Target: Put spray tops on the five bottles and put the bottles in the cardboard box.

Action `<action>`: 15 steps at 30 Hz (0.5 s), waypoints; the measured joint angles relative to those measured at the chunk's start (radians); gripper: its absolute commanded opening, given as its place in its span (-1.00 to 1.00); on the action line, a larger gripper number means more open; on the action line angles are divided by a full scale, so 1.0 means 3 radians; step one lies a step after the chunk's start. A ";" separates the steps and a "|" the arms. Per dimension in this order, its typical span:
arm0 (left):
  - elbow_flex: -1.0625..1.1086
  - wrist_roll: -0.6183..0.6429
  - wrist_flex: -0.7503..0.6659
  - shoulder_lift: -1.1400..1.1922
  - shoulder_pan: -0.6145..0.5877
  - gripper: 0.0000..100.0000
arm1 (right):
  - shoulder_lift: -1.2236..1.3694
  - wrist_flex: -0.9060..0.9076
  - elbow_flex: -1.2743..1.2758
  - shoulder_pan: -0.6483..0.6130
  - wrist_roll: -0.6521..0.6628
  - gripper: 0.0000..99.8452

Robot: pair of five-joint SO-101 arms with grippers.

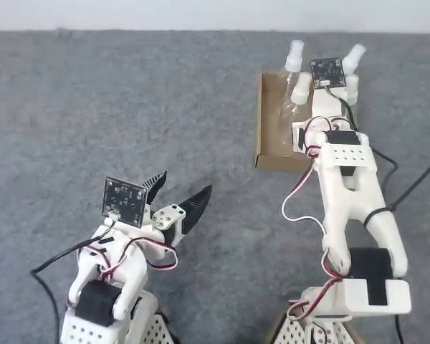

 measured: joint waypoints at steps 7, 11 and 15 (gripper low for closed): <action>0.0000 0.0000 0.0000 0.0000 0.0000 -0.43 | 0.0000 0.0000 0.0000 0.0000 0.0010 -0.45; 0.0000 0.0000 0.0000 0.0000 0.0000 -0.43 | 0.0005 0.0000 0.0010 0.0020 0.0010 -0.43; 0.0000 0.0000 0.0000 0.0000 0.0000 -0.43 | 0.0005 0.0000 0.0010 0.0005 0.0010 -0.42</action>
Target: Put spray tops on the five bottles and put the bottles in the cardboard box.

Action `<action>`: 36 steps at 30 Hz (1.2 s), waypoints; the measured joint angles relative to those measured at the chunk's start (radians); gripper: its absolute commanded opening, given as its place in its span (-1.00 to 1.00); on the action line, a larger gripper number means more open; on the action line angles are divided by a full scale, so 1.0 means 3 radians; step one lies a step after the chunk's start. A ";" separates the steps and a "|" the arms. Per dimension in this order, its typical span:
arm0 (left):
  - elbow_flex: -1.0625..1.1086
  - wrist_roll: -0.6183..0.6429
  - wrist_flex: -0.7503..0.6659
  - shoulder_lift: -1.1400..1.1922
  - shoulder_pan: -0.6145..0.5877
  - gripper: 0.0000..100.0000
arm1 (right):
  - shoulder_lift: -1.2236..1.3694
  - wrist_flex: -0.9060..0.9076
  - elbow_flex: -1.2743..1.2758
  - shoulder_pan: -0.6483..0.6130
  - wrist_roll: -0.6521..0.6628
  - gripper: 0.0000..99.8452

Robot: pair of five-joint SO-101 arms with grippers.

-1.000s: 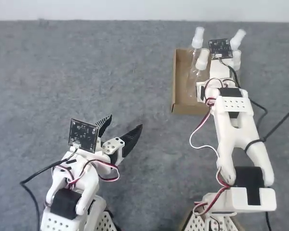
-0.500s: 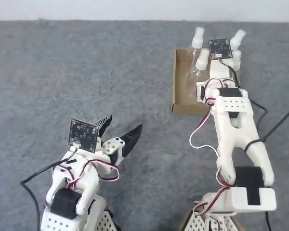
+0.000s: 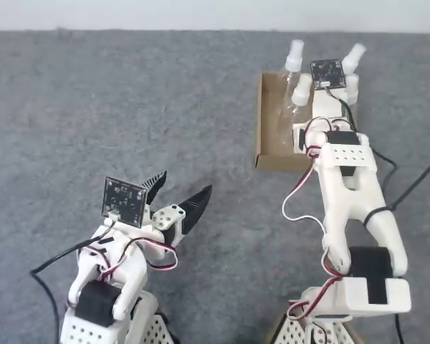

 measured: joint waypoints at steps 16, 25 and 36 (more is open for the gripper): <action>0.0000 0.0000 0.0000 0.0000 0.0000 -0.43 | -0.1002 0.0563 0.0000 0.0005 0.0000 -0.43; 0.0000 0.0000 0.0000 0.0000 0.0000 -0.43 | -0.1857 0.1289 0.0031 0.0005 0.0000 -0.43; 0.0000 0.0000 -0.0041 0.0000 -0.0343 -0.80 | -0.3268 0.1990 0.1488 0.0000 0.0010 -0.43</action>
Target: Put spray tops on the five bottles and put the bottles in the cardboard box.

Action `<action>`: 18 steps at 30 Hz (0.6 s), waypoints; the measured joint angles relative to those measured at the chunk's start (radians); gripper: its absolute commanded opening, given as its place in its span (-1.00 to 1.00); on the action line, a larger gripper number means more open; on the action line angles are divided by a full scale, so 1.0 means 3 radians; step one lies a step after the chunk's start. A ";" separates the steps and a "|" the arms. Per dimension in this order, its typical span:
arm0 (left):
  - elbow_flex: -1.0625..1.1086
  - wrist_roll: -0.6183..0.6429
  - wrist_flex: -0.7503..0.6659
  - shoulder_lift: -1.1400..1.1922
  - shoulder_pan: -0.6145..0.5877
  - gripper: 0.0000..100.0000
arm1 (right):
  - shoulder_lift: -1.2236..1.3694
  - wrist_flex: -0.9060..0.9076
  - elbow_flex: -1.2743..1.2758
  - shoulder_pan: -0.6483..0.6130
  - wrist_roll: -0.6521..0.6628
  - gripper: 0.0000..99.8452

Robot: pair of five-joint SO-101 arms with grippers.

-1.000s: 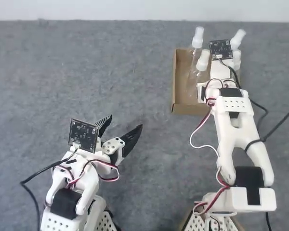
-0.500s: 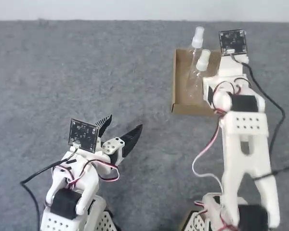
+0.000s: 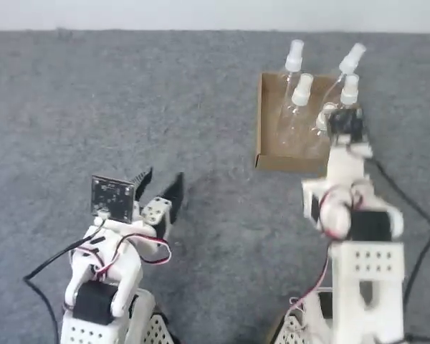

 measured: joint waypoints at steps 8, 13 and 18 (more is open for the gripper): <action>0.0460 -0.0292 0.0000 0.0015 -0.0455 -0.80 | -0.1217 0.0000 0.1110 0.0010 0.0153 -0.44; 0.0690 -0.0343 0.0000 0.0015 -0.0578 -0.80 | -0.1734 0.0000 0.1580 0.0000 0.0343 -0.82; 0.0956 -0.0348 0.0000 0.0015 -0.0568 -0.80 | -0.2332 0.0000 0.1816 0.0005 0.0409 -0.90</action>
